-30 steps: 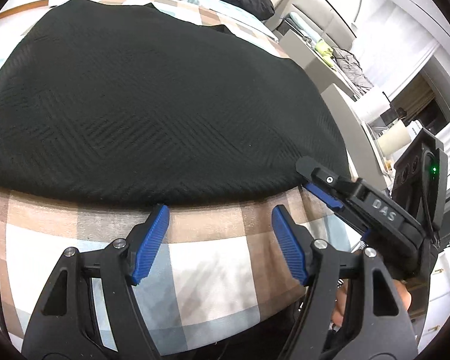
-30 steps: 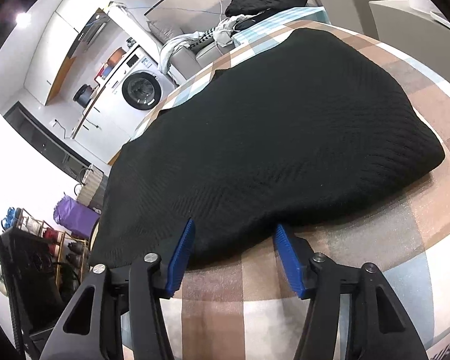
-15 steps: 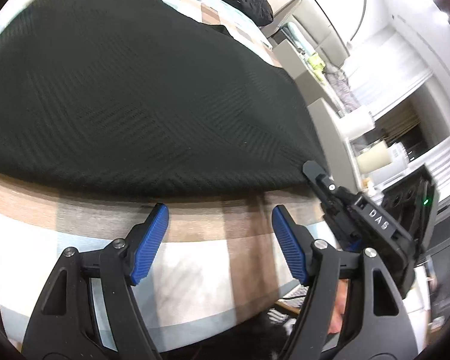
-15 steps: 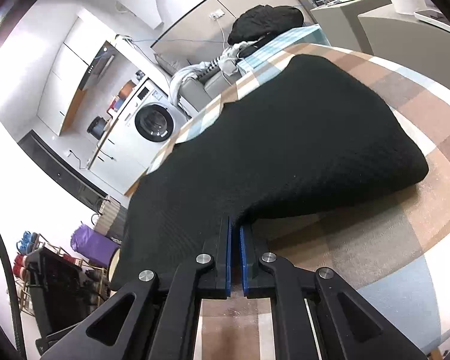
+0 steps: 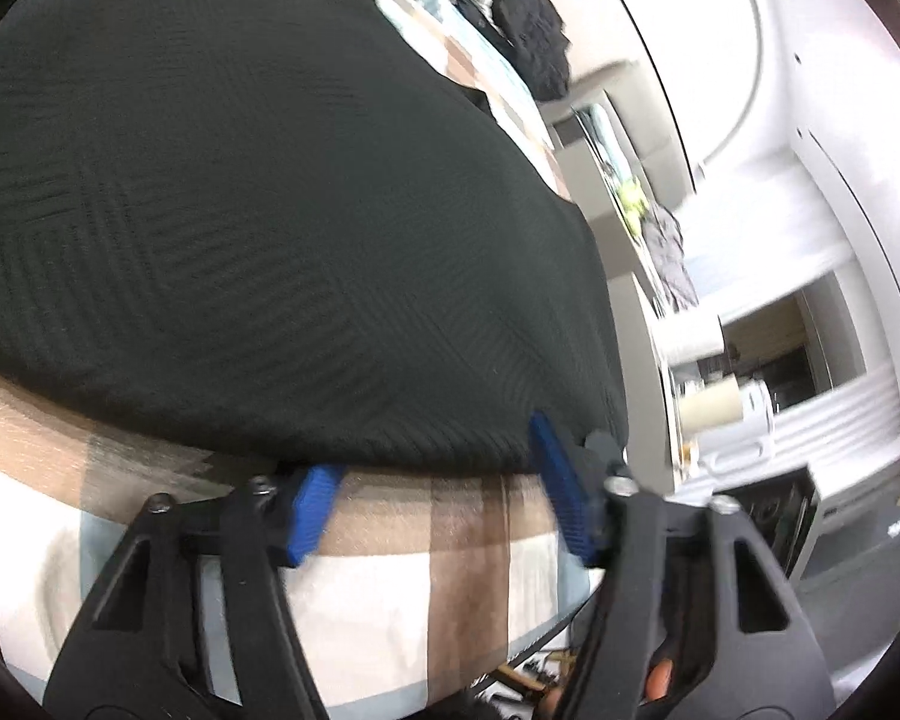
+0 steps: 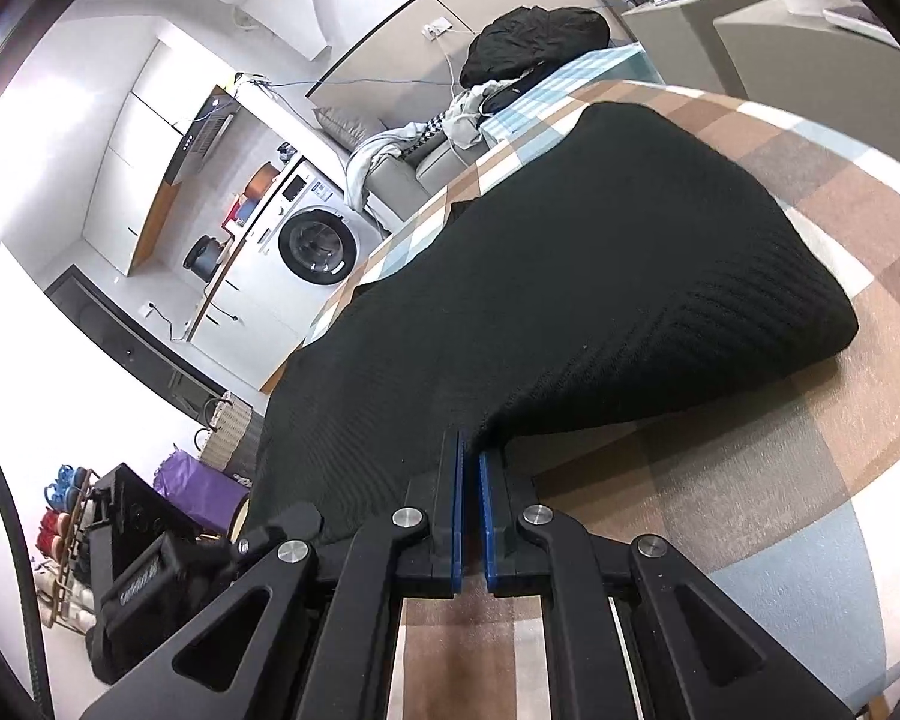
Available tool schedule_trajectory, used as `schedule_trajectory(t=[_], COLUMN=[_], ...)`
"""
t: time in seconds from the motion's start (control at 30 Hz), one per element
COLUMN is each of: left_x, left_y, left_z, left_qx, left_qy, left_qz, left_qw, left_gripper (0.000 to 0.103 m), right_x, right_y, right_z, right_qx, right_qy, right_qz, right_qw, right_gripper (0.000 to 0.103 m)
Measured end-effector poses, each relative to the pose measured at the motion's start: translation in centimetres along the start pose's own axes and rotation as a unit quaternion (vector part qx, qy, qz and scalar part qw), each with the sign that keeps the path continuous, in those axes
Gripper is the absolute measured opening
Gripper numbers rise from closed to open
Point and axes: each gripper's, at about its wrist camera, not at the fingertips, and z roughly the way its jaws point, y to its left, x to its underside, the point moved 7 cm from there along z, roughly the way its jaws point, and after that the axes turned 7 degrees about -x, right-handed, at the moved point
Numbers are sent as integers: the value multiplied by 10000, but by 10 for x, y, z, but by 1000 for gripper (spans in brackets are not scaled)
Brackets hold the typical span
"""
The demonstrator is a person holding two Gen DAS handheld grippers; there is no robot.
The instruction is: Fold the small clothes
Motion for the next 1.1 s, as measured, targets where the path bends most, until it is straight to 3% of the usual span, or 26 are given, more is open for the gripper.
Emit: schedule_trajectory(t=[0.07, 0.17, 0.27, 0.5, 0.6, 0.77, 0.9, 1.1], left_x=[1, 5, 7, 1, -2, -3, 0, 0], left_y=[5, 9, 7, 1, 4, 12, 13, 14], left_z=[5, 14, 14, 0, -6, -10, -9, -5], left_qx=[-6, -48, -21, 189, 220, 216, 183, 153], left_qy=[57, 52, -11, -142, -155, -157, -137, -104], left_qz=[-194, -239, -264, -262, -257, -247, -234, -267], left_qw=[9998, 9997, 9996, 9994, 9993, 9993, 9995, 9995], left_gripper=[17, 7, 6, 5, 5, 4, 4, 4], right_x=[2, 5, 10, 23, 23, 6, -3, -8], right_y=[-2, -4, -8, 6, 13, 10, -3, -10], right_z=[1, 1, 5, 25, 40, 57, 58, 57], right_qx=[-20, -77, -183, -488, -566, -432, 27, 146], right_qy=[30, 123, 338, 766, 806, 451, 117, 5], right_qz=[38, 134, 361, 476, 522, 803, 942, 1088], right_qw=[10000, 9998, 9986, 9947, 9938, 9948, 9955, 9940], right_gripper=[5, 5, 9, 36, 39, 37, 12, 11])
